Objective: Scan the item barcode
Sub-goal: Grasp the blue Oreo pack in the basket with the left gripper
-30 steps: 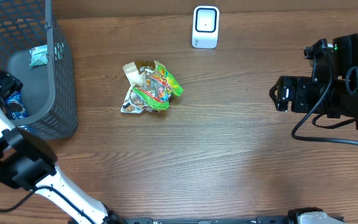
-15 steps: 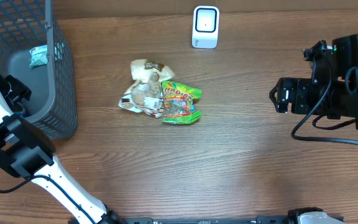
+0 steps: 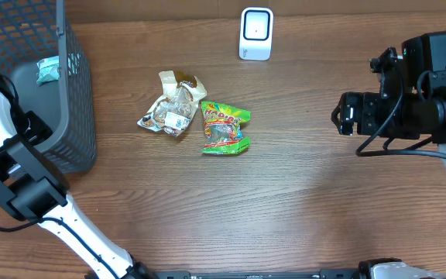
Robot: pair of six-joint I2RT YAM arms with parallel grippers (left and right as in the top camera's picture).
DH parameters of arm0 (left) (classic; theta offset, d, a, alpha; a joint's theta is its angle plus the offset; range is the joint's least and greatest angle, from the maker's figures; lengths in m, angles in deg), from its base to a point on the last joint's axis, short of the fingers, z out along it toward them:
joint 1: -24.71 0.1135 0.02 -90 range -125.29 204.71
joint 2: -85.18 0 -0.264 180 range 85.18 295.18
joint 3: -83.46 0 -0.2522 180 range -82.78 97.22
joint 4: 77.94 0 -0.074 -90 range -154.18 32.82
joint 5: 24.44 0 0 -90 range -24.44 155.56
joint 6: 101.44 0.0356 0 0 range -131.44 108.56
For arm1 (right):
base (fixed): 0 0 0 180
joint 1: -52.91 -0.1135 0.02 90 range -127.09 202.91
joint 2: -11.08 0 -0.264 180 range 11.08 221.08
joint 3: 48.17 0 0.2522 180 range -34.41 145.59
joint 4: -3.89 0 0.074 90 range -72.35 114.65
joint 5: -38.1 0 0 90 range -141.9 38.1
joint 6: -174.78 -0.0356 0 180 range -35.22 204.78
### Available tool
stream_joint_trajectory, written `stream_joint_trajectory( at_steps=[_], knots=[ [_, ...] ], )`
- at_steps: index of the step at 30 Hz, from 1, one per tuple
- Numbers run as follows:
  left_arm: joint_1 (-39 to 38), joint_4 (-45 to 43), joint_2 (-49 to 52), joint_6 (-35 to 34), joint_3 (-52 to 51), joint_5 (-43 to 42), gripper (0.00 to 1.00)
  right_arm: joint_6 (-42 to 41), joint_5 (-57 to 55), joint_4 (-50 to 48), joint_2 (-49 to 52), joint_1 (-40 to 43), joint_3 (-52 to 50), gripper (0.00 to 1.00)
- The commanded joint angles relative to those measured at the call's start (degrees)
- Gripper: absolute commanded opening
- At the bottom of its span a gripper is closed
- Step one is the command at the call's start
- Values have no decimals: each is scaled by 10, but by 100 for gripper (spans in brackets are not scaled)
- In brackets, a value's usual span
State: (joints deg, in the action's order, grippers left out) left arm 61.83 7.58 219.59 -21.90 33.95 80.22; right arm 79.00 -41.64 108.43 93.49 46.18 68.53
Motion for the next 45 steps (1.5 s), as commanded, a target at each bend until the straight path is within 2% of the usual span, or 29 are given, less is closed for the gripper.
stream_joint_trajectory(
  at_steps=[1,5,7,10,12,14,19,23,28,34,39,45],
  knots=[
    [0,-8,1,7,-20,10,70,2,0,-1,-1,4,-1,95],
    [0,-27,1,13,-39,10,69,2,0,-2,-1,4,-1,95],
    [-1,-34,1,13,-50,10,63,2,0,-2,-1,4,-1,95],
    [-2,-39,1,13,-54,9,40,2,0,-2,-1,4,-1,95],
    [-4,-42,1,12,-53,7,18,2,0,-2,-1,4,-1,95],
    [-8,-43,1,12,-53,5,6,2,1,-2,-1,4,-1,95],
    [-18,-42,0,10,-43,-23,4,2,1,-2,-1,4,-1,95],
    [-29,-22,0,10,5,-57,5,2,1,-2,-1,4,-1,95],
    [-46,33,0,-7,131,-93,4,2,1,-2,-1,4,-1,95],
    [-73,131,0,-37,346,-104,4,2,1,-2,-1,4,-1,95],
    [-98,187,-12,-38,507,-153,4,2,3,-1,-1,4,-1,95],
    [-132,215,-54,-31,603,-198,4,2,3,-1,-1,4,-1,95]
  ],
)
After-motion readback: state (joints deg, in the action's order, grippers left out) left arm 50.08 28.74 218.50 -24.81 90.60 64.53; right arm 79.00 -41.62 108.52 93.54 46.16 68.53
